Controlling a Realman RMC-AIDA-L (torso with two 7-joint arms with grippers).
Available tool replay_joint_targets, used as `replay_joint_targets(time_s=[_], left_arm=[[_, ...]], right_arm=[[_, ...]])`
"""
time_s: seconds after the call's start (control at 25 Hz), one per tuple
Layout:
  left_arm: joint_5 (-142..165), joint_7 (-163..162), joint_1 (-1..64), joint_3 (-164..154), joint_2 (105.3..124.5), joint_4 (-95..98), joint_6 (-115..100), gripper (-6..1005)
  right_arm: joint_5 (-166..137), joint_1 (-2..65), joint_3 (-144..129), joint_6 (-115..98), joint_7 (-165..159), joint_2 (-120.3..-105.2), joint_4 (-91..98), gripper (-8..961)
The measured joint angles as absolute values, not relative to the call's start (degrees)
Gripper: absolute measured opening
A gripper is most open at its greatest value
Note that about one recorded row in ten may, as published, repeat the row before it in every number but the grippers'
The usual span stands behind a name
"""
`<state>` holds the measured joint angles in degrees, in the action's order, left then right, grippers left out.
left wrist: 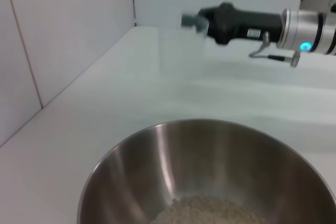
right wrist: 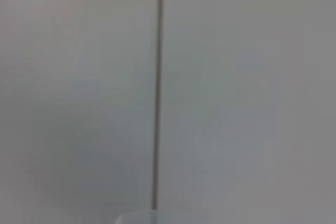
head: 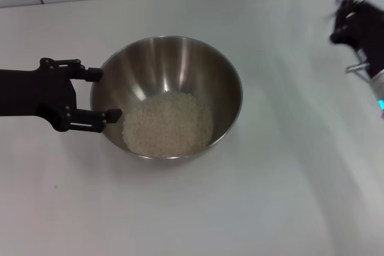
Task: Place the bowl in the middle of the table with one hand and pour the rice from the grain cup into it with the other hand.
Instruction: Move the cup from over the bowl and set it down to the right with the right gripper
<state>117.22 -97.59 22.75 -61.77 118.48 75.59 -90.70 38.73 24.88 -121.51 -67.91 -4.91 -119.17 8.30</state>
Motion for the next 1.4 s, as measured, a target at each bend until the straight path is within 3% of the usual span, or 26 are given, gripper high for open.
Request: replay_joint_targets(time_s=[0.48, 0.76, 0.96, 1.08, 1.4], left_arm=[[117.2, -97.5, 23.2, -61.8, 118.47, 74.8, -90.6, 856], [117.3, -97.5, 23.1, -61.8, 118.47, 74.6, -90.6, 856], [117.2, -97.5, 23.0, -61.8, 118.47, 74.6, -90.6, 856], [117.2, -97.5, 23.0, -61.8, 118.47, 74.6, -90.6, 856], [117.3, -97.4, 23.3, -61.8, 118.47, 74.1, -90.5, 856]], right_arm=[[25.0, 26.3, -121.6, -51.3, -7.0, -119.69, 12.7, 17], [24.7, 23.8, -121.8, -53.5, -9.2, -119.80, 13.0, 23], [25.0, 20.6, -121.1, -59.7, -10.5, -119.80, 12.7, 220], [25.1, 19.4, -119.6, -61.9, -12.9, -119.79, 11.4, 452], [24.8, 19.1, -118.5, -64.2, -18.0, -119.36, 7.4, 732]])
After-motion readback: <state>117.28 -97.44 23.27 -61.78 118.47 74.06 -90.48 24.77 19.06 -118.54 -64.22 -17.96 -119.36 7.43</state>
